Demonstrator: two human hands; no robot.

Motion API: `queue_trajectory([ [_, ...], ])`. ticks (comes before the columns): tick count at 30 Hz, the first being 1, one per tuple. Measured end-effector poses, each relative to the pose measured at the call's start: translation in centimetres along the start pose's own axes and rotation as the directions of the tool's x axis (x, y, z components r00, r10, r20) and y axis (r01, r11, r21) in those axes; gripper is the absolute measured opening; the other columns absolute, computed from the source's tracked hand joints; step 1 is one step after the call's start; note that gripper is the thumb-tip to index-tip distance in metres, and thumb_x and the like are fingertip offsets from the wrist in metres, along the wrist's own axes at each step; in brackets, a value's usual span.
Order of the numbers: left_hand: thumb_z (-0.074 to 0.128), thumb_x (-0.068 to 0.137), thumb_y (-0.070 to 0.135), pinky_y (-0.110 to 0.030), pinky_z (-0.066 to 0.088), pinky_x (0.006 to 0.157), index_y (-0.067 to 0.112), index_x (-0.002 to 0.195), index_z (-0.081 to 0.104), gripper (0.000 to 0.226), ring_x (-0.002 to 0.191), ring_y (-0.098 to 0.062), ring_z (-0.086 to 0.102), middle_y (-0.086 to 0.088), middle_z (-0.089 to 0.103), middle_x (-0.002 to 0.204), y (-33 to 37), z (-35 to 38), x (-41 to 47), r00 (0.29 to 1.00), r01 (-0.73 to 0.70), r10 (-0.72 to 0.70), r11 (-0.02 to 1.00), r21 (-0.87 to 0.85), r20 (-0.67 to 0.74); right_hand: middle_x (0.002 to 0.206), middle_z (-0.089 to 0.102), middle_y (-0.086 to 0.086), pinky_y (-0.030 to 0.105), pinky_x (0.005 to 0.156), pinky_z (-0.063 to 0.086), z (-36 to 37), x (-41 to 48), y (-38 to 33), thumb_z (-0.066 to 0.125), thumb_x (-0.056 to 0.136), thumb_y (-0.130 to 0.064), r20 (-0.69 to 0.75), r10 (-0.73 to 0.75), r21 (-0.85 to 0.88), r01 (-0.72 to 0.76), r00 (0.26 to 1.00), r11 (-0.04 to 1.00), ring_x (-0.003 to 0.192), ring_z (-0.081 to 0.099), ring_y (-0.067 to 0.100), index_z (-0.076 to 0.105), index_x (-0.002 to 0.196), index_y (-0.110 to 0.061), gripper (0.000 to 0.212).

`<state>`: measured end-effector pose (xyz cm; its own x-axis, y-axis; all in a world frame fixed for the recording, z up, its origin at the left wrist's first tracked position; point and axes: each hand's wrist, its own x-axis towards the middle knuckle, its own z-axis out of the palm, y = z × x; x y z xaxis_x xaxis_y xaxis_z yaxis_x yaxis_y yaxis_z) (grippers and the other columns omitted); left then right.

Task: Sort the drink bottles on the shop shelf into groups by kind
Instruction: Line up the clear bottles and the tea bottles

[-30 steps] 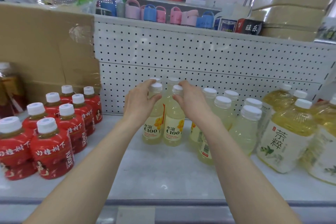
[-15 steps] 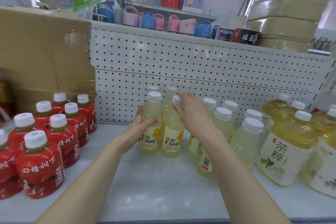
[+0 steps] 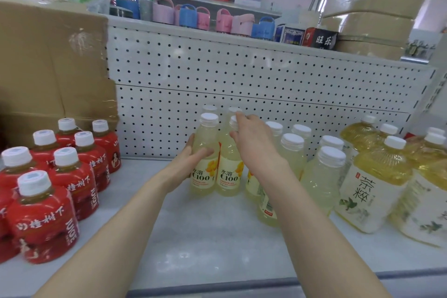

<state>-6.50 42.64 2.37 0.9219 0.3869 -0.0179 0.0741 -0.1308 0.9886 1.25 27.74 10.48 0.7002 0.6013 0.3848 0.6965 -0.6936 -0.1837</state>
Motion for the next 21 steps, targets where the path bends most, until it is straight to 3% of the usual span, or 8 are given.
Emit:
queue_trajectory([
  [2,0.063,0.090,0.048,-0.046,0.032,0.115,0.033,0.158,0.001,0.093,0.142,-0.021,0.039,0.004,0.029,0.161,0.3,0.3,-0.4,0.995,-0.036,0.045,0.994,0.108,-0.083,0.145,0.044,0.015,0.035,0.095,0.039,-1.4,-1.6,0.3,0.052,0.103,-0.007,-0.060,-0.057,-0.040,0.055,0.997,0.998,0.128,0.045,0.032,0.027,0.156,-0.010,0.059],
  [4,0.063,0.092,0.043,-0.042,0.024,0.118,0.025,0.159,0.008,0.088,0.149,-0.018,0.023,0.005,0.018,0.164,1.2,1.0,-1.4,0.937,-0.103,0.216,0.921,0.377,-0.274,0.144,0.050,0.012,0.037,0.099,0.040,-3.3,-4.2,1.5,0.057,0.097,0.000,-0.283,-0.114,-0.065,0.100,0.952,0.993,0.129,0.044,0.031,0.038,0.152,-0.011,0.059],
  [6,0.064,0.092,0.030,-0.035,0.028,0.114,0.023,0.154,0.028,0.072,0.143,-0.017,0.031,0.003,0.030,0.157,2.6,2.5,-3.0,0.763,-0.199,0.497,0.789,0.581,-0.414,0.128,0.063,0.015,0.042,0.098,0.042,-5.0,-7.0,3.8,0.063,0.095,-0.006,-0.496,-0.096,-0.062,0.075,0.863,0.995,0.121,0.051,0.036,0.060,0.134,-0.009,0.039],
  [8,0.065,0.089,0.019,-0.033,0.043,0.105,0.025,0.138,0.050,0.052,0.121,-0.017,0.051,0.003,0.046,0.136,4.5,4.7,-4.1,0.632,-0.362,0.671,0.697,0.619,-0.387,0.117,0.067,0.017,0.044,0.096,0.039,-5.7,-9.1,7.0,0.062,0.097,-0.019,-0.551,0.017,-0.038,-0.045,0.834,0.998,0.113,0.054,0.039,0.068,0.122,-0.009,0.027],
  [11,0.063,0.093,0.025,-0.036,0.052,0.093,0.027,0.129,0.061,0.036,0.100,-0.010,0.061,0.007,0.057,0.123,6.6,8.8,-4.2,0.727,-0.481,0.666,0.667,0.569,-0.167,0.119,0.066,0.017,0.043,0.092,0.039,-5.2,-10.7,10.3,0.054,0.099,-0.040,-0.369,0.219,0.063,-0.211,0.903,0.975,0.111,0.054,0.038,0.066,0.123,-0.015,0.036],
  [15,0.058,0.096,0.038,-0.035,0.047,0.099,0.026,0.145,0.047,0.052,0.112,-0.017,0.060,0.002,0.059,0.135,8.1,13.9,-3.5,0.847,-0.442,0.531,0.684,0.580,0.018,0.122,0.066,0.009,0.036,0.074,0.038,-4.3,-12.3,10.9,0.057,0.097,-0.045,-0.251,0.198,0.210,-0.146,0.948,0.967,0.104,0.062,0.034,0.050,0.136,-0.027,0.043],
  [17,0.060,0.096,0.036,-0.029,0.044,0.089,0.026,0.144,0.044,0.052,0.110,-0.021,0.058,-0.002,0.060,0.130,8.2,15.0,-3.1,0.879,-0.422,0.476,0.738,0.527,0.038,0.113,0.069,0.007,0.034,0.072,0.038,-4.4,-12.4,11.2,0.059,0.096,-0.044,-0.254,0.189,0.245,-0.126,0.949,0.961,0.095,0.065,0.033,0.050,0.134,-0.030,0.042],
  [21,0.062,0.095,0.035,-0.028,0.040,0.068,0.027,0.135,0.047,0.043,0.075,-0.013,0.056,0.000,0.063,0.105,7.8,13.8,-4.5,0.878,-0.413,0.479,0.758,0.505,0.000,0.103,0.070,0.003,0.043,0.080,0.051,-4.7,-12.7,10.8,0.062,0.094,-0.045,-0.234,0.194,0.324,-0.112,0.953,0.939,0.091,0.066,0.032,0.052,0.131,-0.028,0.041],
])
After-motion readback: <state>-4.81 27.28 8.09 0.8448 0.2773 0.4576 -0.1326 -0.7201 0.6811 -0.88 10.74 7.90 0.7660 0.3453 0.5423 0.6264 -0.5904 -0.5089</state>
